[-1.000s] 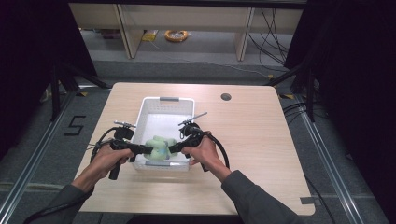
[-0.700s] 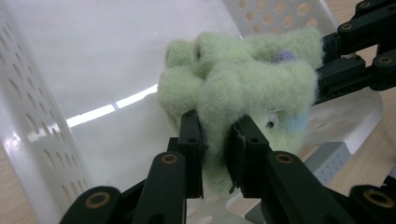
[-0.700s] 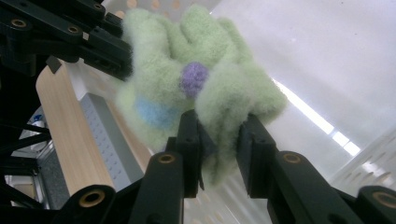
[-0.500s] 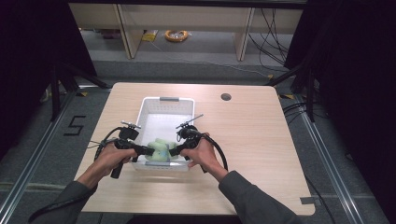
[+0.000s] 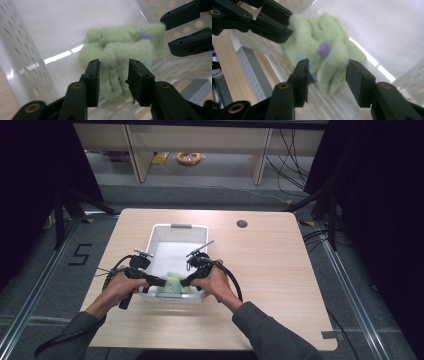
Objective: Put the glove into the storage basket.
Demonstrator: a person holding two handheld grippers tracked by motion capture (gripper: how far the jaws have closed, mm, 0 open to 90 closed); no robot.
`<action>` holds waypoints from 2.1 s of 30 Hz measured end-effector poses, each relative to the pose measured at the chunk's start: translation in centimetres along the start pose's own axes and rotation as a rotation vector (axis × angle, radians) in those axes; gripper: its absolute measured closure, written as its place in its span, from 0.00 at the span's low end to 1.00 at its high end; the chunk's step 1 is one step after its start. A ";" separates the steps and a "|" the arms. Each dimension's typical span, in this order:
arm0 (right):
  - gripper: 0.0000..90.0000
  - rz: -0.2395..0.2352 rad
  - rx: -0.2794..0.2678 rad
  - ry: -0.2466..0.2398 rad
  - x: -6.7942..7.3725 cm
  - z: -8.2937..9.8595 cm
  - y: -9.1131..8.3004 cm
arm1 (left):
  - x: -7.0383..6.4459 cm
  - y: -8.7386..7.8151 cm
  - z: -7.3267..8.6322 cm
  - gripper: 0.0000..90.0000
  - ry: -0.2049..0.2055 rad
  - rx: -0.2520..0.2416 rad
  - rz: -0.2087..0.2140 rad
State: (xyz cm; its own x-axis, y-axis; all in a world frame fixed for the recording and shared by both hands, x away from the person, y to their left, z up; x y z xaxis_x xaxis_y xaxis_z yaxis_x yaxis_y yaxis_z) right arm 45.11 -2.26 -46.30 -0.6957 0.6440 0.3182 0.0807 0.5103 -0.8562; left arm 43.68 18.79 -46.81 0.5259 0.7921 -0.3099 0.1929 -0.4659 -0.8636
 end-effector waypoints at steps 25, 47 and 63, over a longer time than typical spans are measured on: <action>0.53 -0.031 -0.129 -0.044 -0.6 0.2 -4.3 | -2.5 -2.1 -0.3 0.53 0.020 -0.102 -0.010; 0.46 -0.053 -0.204 -0.025 -1.5 2.6 -7.3 | -4.8 -3.1 0.6 0.36 0.021 -0.164 0.035; 0.45 -0.056 -0.256 -0.017 -2.9 5.2 -9.5 | -7.2 -3.5 1.5 0.35 0.047 -0.199 0.076</action>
State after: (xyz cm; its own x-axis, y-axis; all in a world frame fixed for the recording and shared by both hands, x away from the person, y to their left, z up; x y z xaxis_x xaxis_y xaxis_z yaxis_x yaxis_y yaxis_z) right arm 42.69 -11.92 -41.23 -0.7158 0.6019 0.3541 0.2177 0.6740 -0.7059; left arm 37.95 15.37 -42.15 0.5821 0.7348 -0.3482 0.3084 -0.5957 -0.7416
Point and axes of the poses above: each handheld gripper's, and its own axes: y roughly forward along the jaws, z roughly out of its underside, x roughly to its left, the point moved 2 cm from there along y, roughly forward along the jaws, and after that the axes turned 6 degrees about x, right-handed, at the moved point
